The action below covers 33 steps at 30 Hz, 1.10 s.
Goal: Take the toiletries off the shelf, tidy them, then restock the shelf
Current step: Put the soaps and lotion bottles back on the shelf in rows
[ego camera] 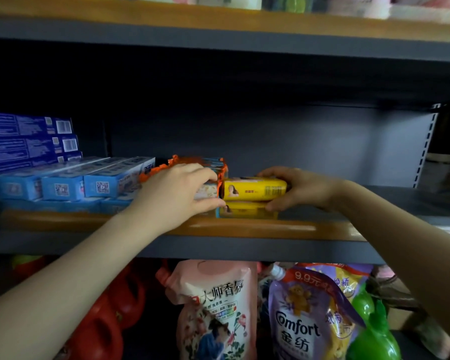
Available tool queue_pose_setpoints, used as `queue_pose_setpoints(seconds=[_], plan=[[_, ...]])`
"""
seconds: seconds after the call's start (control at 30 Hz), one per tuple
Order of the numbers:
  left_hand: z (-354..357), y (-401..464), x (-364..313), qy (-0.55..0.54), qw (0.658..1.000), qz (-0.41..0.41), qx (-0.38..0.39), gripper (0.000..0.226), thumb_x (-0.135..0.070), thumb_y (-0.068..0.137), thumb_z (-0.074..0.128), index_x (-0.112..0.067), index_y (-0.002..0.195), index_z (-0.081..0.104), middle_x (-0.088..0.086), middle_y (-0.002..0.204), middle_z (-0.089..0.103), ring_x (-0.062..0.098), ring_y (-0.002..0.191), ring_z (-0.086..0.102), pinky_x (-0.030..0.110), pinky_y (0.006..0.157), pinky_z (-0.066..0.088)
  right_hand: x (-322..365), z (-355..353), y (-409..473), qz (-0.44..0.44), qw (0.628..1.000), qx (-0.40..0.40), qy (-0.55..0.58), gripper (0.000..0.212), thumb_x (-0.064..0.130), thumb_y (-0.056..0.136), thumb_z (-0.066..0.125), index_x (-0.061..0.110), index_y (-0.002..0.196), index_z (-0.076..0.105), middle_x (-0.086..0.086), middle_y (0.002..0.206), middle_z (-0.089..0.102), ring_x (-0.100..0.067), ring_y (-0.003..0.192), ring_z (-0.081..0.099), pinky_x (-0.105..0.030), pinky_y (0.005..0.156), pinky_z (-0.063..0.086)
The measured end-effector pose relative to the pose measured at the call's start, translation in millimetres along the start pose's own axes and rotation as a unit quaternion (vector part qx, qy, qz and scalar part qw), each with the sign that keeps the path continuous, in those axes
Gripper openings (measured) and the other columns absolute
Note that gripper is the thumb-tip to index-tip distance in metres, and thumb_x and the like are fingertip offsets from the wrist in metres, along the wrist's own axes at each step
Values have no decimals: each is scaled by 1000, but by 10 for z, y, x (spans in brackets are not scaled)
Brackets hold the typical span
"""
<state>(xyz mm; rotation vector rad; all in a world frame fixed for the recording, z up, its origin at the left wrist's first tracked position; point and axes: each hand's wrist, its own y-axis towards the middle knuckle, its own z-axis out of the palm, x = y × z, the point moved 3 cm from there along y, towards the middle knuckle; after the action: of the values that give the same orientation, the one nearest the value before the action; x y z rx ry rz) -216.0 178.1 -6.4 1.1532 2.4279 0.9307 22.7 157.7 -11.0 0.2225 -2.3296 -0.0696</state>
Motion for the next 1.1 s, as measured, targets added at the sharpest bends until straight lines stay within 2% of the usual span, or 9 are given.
queue_pose_setpoints(seconds=[0.13,0.2,0.27,0.43,0.57,0.77,0.87,0.93,1.1], plan=[[20,-7,-1,-17,1000,-3,-11,52,-52,76,60,-18,115,61,0,110,60,20,102,54,34,77,44,76,80,-79,46,997,42,40,76,57,55,70,39,123,42,0,117,56,-24,103,60,-33,81,54],[38,-18,-2,-18,1000,-2,-19,52,-51,76,58,-18,116,61,0,111,60,20,104,54,31,75,40,87,97,-86,41,998,34,31,77,63,52,65,39,121,41,0,116,56,-24,103,60,-33,81,54],[51,-31,-9,-11,1000,4,-24,55,-53,77,54,-18,118,60,1,113,60,21,106,53,29,75,37,84,95,-90,30,999,20,27,77,63,52,64,38,121,42,2,114,57,-21,103,60,-31,78,54],[58,-3,-45,6,1000,0,-18,59,-57,78,47,-18,120,60,3,113,60,23,105,53,34,79,43,98,79,-80,37,999,-3,-8,78,69,48,61,36,117,43,6,108,58,-14,96,58,-25,70,48],[59,65,-73,43,999,1,-1,55,-58,80,47,-24,123,58,1,117,58,21,107,52,31,79,41,129,114,22,56,997,-47,-21,73,58,62,70,25,119,39,2,104,56,-14,90,60,-27,68,50],[74,139,-132,33,998,36,30,50,-54,78,53,-25,118,61,-2,116,58,19,105,50,33,81,43,158,86,-84,62,998,-7,10,100,59,39,76,23,125,39,-2,116,54,-19,105,59,-36,92,51],[68,205,-153,45,997,42,41,46,-53,80,53,-27,116,60,-4,114,59,17,104,51,36,80,48,180,110,-66,41,996,-13,-80,83,51,57,78,28,124,36,7,109,53,-11,98,56,-28,83,51],[48,228,-152,40,998,36,42,54,-60,76,45,-27,115,60,-5,112,59,16,100,54,39,78,51,198,76,-37,26,989,-36,-138,74,47,65,77,28,125,38,9,107,53,-9,96,55,-27,81,51],[0,218,-76,22,999,29,30,68,-71,70,37,-27,116,60,-6,111,59,14,96,57,38,77,52,116,-46,201,17,947,-104,-304,66,47,72,71,16,126,46,-2,112,54,-17,93,50,-27,76,39]])
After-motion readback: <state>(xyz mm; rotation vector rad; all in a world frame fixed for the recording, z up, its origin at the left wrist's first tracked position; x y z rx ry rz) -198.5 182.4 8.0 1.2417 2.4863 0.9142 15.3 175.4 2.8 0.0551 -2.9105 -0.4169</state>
